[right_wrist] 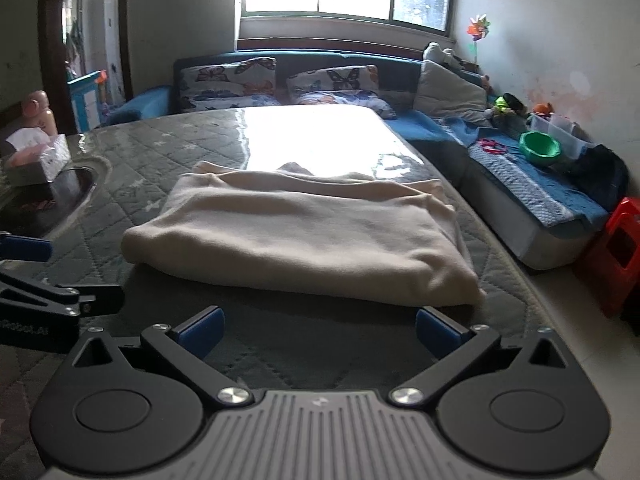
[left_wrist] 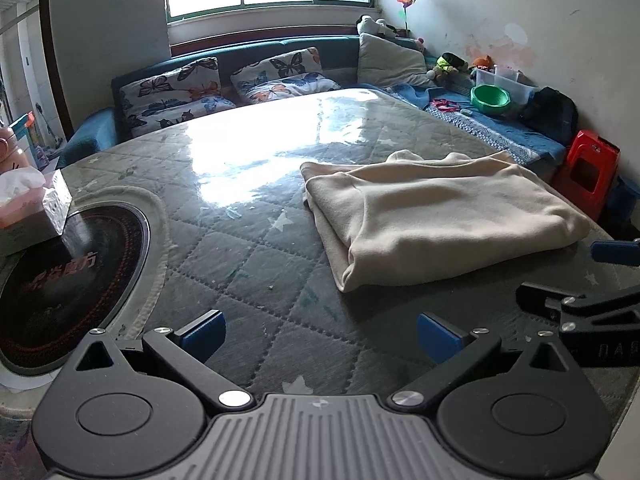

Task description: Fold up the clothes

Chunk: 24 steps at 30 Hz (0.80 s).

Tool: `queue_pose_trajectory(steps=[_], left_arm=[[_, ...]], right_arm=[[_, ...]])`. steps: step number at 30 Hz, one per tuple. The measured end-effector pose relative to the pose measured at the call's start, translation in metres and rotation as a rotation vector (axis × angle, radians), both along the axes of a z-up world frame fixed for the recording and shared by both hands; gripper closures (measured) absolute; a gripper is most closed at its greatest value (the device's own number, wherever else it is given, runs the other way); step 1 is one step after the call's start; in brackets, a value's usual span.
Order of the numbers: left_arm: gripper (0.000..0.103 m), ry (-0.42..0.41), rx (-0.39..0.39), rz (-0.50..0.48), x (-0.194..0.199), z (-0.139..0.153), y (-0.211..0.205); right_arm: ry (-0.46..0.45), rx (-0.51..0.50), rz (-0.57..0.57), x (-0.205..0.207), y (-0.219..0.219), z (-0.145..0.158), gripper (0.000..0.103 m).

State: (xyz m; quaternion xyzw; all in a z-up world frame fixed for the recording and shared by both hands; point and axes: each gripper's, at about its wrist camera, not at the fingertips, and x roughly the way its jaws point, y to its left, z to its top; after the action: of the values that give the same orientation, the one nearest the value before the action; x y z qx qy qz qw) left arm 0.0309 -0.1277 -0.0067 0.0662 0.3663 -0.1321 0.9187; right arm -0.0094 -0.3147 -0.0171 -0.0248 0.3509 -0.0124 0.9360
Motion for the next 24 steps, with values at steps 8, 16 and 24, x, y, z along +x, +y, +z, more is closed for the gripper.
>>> queue_pose_trajectory(steps=[8,16,24], left_arm=[[0.000,0.001,0.012,0.001,-0.0004,-0.0011,-0.0016],[0.000,0.004,0.017,0.006,0.0008,-0.0015,-0.0021],[0.000,0.008,0.014,0.011,0.0023,-0.0019,-0.0009]], right_arm=[[0.008,-0.044,-0.042,0.0019,-0.0027,-0.0018,0.000],[0.012,-0.057,-0.053,0.0035,-0.0025,-0.0025,0.000],[0.010,-0.073,-0.057,0.0047,-0.0007,-0.0011,0.000]])
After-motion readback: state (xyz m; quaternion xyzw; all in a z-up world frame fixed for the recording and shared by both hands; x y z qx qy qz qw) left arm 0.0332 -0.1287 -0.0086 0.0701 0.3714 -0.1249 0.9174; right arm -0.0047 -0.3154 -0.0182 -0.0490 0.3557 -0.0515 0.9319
